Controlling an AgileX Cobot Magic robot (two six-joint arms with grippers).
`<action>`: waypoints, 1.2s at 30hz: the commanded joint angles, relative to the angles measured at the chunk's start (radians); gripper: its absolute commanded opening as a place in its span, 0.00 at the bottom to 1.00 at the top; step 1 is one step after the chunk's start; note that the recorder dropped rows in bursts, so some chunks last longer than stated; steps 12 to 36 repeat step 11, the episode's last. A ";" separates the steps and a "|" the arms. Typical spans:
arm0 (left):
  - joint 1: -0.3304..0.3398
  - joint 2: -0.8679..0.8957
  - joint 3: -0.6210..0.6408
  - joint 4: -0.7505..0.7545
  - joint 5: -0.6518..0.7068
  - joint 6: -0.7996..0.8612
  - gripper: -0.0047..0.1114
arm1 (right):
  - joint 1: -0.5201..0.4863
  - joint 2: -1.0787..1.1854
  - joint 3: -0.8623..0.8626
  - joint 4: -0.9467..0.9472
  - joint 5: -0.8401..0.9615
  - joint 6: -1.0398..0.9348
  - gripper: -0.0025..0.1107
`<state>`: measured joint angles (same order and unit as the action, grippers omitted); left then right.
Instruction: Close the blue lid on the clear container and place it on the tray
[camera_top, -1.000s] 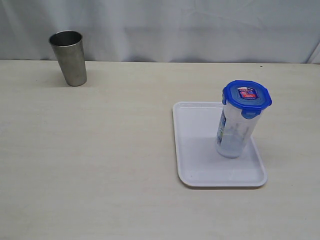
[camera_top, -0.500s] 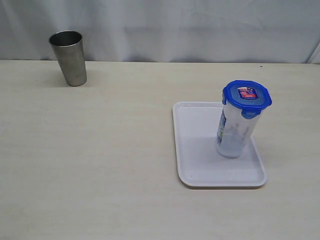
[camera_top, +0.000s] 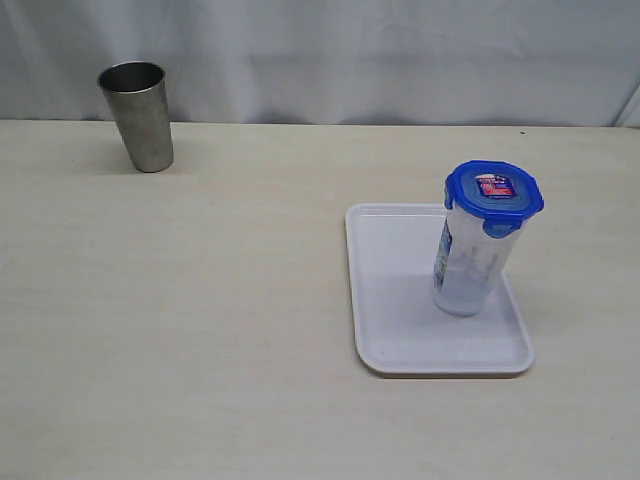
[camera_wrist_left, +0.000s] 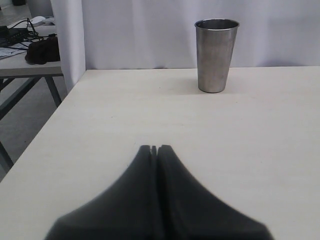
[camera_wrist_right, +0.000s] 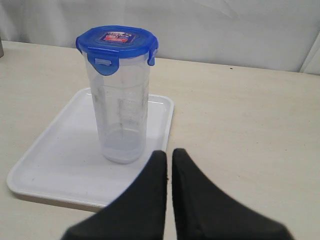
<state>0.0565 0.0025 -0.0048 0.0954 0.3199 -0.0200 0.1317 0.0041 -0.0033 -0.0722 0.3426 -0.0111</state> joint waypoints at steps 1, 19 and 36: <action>0.000 -0.002 0.005 0.000 -0.005 0.002 0.04 | -0.001 -0.004 0.003 -0.009 0.003 0.004 0.06; 0.000 -0.002 0.005 -0.002 0.005 0.002 0.04 | -0.001 -0.004 0.003 -0.009 0.003 0.004 0.06; 0.000 -0.002 0.005 -0.002 0.005 0.002 0.04 | -0.001 -0.004 0.003 -0.009 0.003 0.004 0.06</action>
